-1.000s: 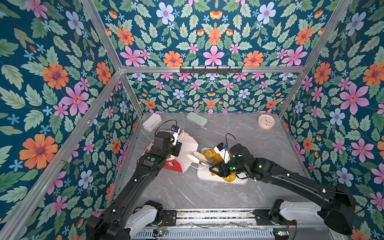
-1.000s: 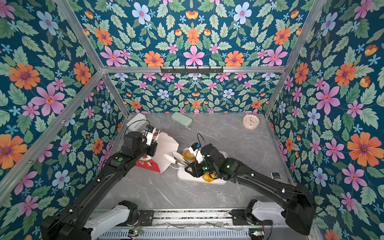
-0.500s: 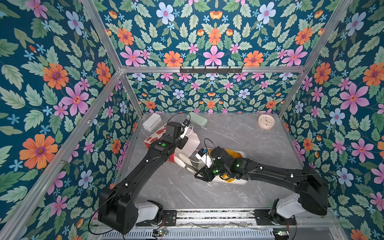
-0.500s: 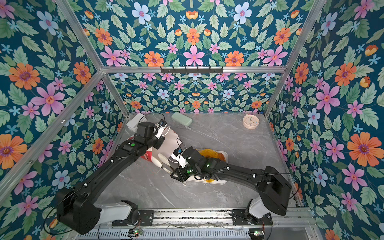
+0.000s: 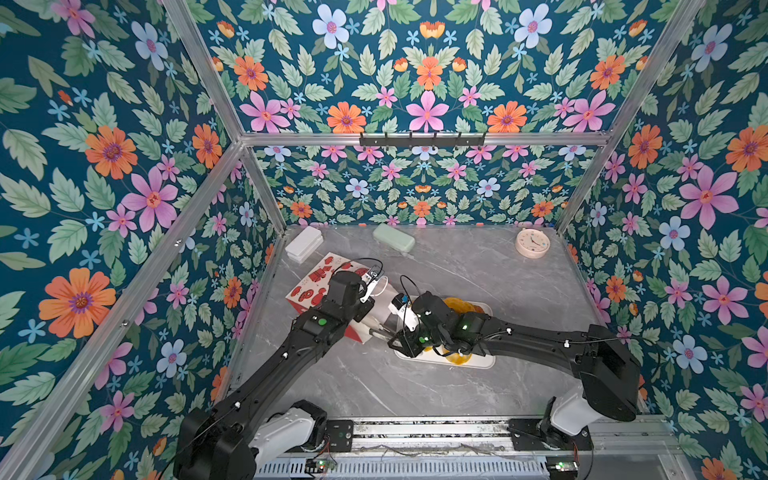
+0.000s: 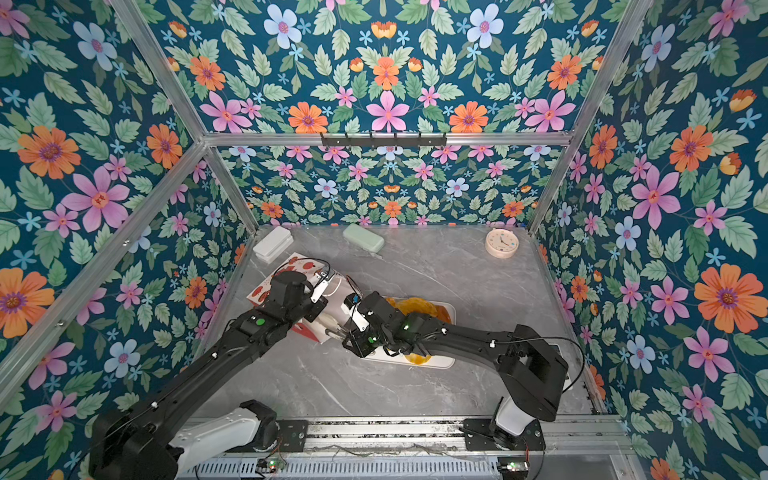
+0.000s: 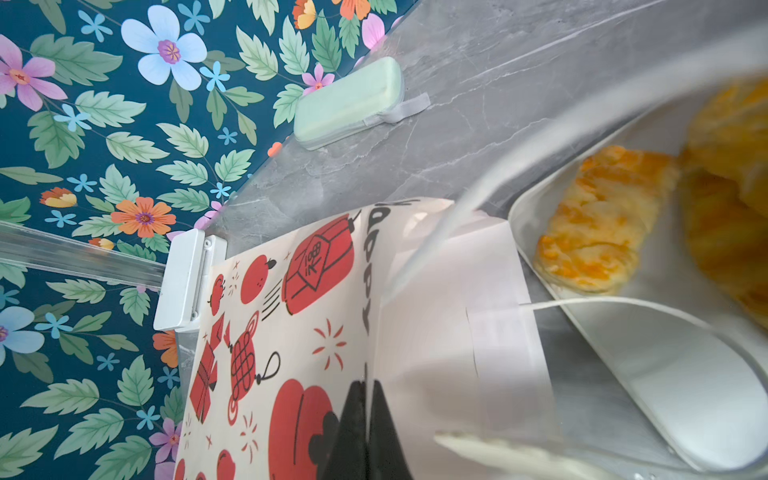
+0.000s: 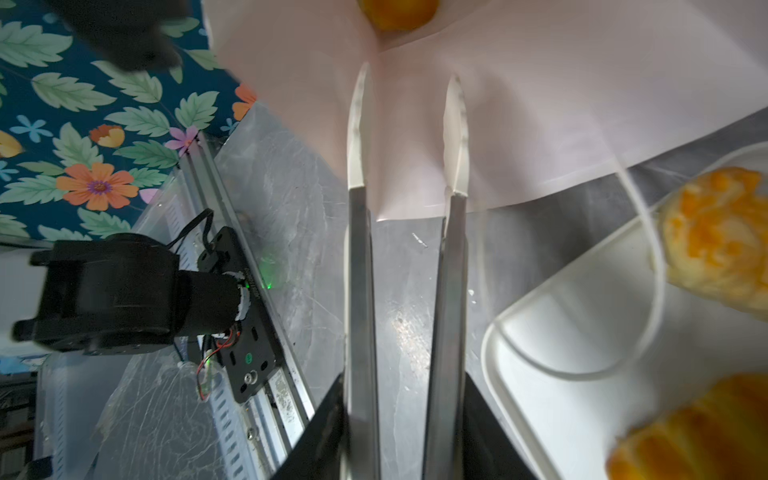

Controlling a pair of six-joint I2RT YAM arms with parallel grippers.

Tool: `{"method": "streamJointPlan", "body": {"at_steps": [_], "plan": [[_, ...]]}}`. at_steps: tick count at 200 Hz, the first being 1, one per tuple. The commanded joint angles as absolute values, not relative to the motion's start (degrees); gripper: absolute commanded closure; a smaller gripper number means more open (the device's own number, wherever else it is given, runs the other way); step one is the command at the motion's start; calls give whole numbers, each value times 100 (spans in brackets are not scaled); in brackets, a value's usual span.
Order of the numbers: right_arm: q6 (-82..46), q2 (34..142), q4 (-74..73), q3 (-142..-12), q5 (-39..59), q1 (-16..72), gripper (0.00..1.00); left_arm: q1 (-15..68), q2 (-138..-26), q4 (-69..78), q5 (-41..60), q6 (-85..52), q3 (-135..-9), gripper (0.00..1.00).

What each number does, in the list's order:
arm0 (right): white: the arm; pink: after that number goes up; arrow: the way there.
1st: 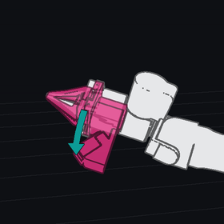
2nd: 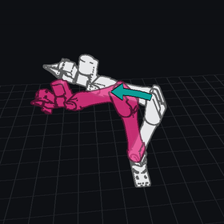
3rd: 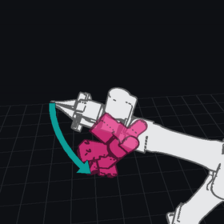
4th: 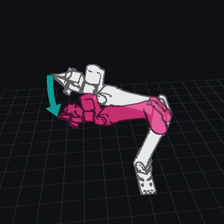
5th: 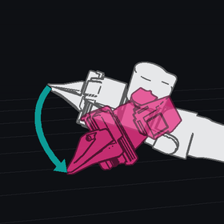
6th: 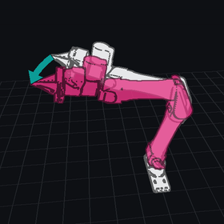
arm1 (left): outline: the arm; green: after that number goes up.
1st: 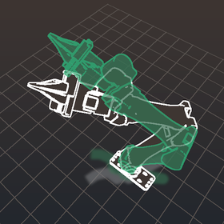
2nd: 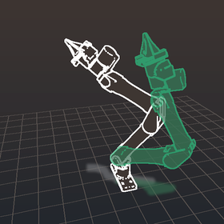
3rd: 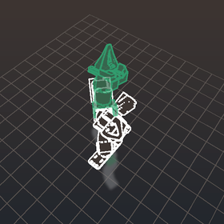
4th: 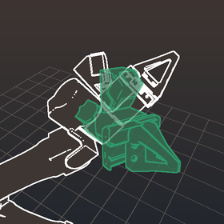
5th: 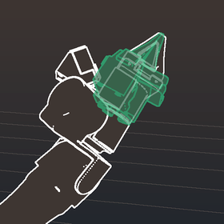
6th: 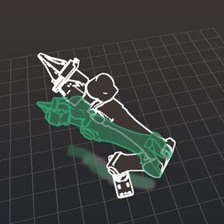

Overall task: Take the fake bread out of the paper bag
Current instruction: 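Insert the right tongs into the bag opening toward the small yellow rings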

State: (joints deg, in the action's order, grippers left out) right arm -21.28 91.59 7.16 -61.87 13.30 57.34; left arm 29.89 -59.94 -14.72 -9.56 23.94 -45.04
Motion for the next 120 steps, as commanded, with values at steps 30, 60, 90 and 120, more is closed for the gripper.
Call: {"method": "streamJointPlan", "body": {"at_steps": [30,60,90,120], "plan": [[-1786,9226,950,-6487,839,5640,62,3162,-5314,-1179,-1079,2066,-4092,100],[-1766,9602,869,-6749,851,5621,62,3197,-5134,-1283,-1070,2074,-4034,100],[-1872,10123,665,-7063,689,5618,62,3226,-5128,-1245,-1039,1975,-3977,100],[-2120,10564,702,-7466,525,5617,62,3234,-5095,-1044,-977,1857,-3919,100]]}}
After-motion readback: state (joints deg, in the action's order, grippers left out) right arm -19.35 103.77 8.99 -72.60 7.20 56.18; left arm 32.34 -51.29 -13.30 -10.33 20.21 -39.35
